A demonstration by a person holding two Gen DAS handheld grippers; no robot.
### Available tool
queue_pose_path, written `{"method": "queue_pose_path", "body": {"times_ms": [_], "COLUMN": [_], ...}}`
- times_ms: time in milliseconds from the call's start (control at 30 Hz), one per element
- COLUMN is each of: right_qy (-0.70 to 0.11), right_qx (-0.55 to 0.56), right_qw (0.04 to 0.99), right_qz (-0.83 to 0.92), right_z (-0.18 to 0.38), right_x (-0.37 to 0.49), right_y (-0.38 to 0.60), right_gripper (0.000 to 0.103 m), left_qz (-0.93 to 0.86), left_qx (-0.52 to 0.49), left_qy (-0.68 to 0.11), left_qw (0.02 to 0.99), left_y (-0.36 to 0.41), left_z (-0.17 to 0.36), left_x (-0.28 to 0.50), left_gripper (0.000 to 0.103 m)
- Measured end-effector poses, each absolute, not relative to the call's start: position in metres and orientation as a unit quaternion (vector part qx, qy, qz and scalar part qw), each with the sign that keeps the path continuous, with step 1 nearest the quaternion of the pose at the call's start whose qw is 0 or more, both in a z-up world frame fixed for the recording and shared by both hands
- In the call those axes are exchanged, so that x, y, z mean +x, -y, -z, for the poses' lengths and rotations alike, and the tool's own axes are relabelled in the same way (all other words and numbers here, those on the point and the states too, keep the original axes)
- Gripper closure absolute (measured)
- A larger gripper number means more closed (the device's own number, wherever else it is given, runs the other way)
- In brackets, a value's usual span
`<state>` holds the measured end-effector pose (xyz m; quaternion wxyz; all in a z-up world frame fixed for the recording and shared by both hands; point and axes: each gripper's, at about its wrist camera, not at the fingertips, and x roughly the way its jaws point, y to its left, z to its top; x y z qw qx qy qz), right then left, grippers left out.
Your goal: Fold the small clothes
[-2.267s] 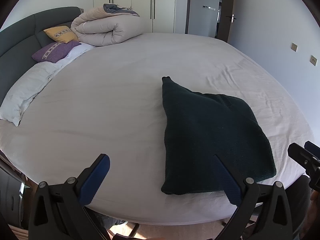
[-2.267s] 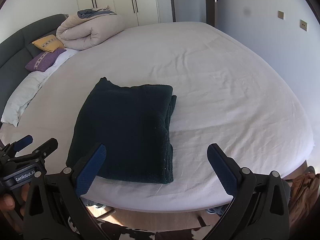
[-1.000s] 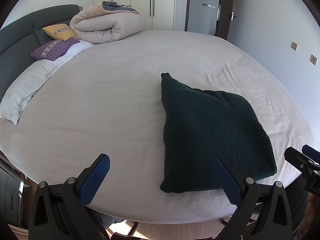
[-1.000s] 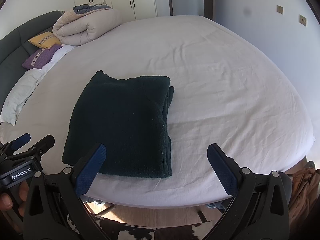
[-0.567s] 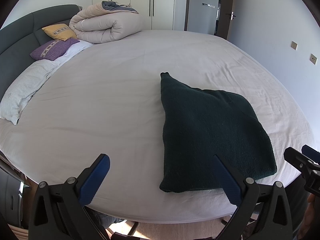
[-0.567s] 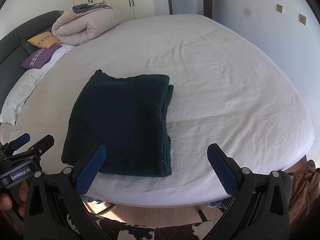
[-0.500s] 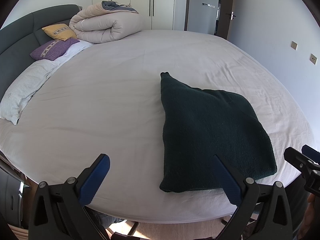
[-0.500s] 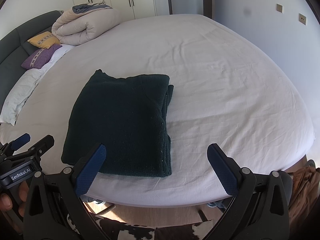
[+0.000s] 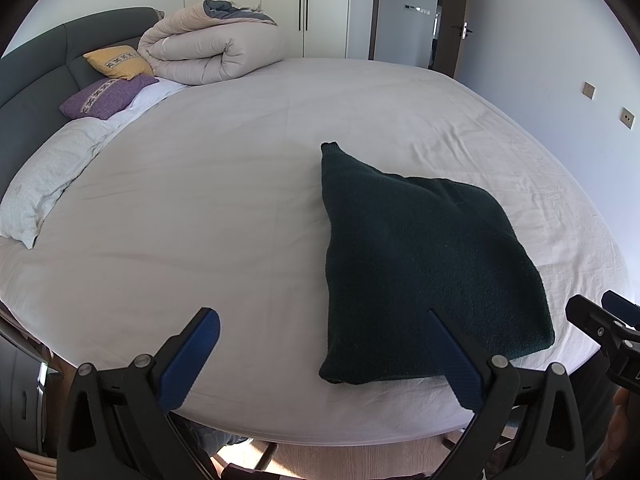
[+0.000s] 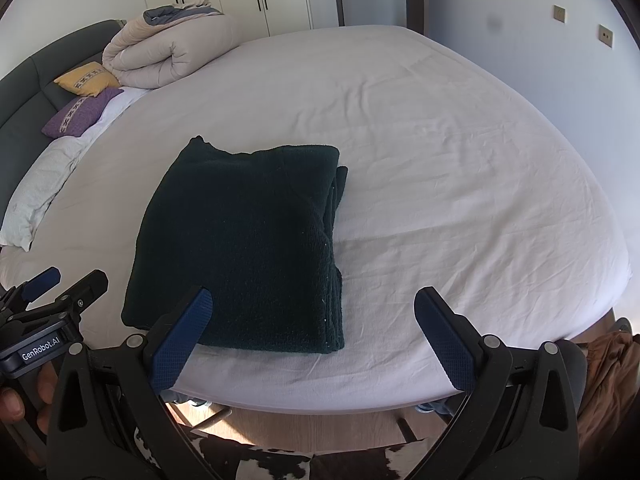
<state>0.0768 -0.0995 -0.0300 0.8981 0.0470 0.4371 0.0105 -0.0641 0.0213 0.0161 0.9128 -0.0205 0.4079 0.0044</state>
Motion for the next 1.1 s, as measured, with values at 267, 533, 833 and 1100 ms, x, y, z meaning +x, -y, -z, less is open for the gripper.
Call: {"method": "queue_pose_path", "body": {"times_ms": [267,533,833,1100], "right_qy": [-0.438,-0.438,-0.44,-0.442], "right_qx": [0.048,0.047,0.048,0.049], "right_qw": [0.898,0.898,0.897,0.895], "right_qz": [-0.011,-0.011,-0.011,-0.011], "right_z": [0.0304,0.0302,0.0318,0.0336], "right_x": [0.0769,0.0775,0.0776,0.0778], "right_y": [0.099,0.0995,0.0989,0.0976], "right_gripper": [0.0,0.0,0.0,0.0], "left_qz": [-0.004,-0.004,-0.004,-0.003], "left_qx": [-0.02,-0.02,-0.02,-0.02], "left_qy": [-0.408,-0.408,-0.409,-0.411], "left_qw": [0.913,0.913,0.912,0.911], "left_y": [-0.0222,-0.0225,-0.0223,-0.0233], "left_z": [-0.0151,-0.0156,-0.0136,-0.0122], "left_x": [-0.0644,-0.0636,-0.0643,-0.0636], "left_gripper": [0.0,0.0,0.0,0.0]}}
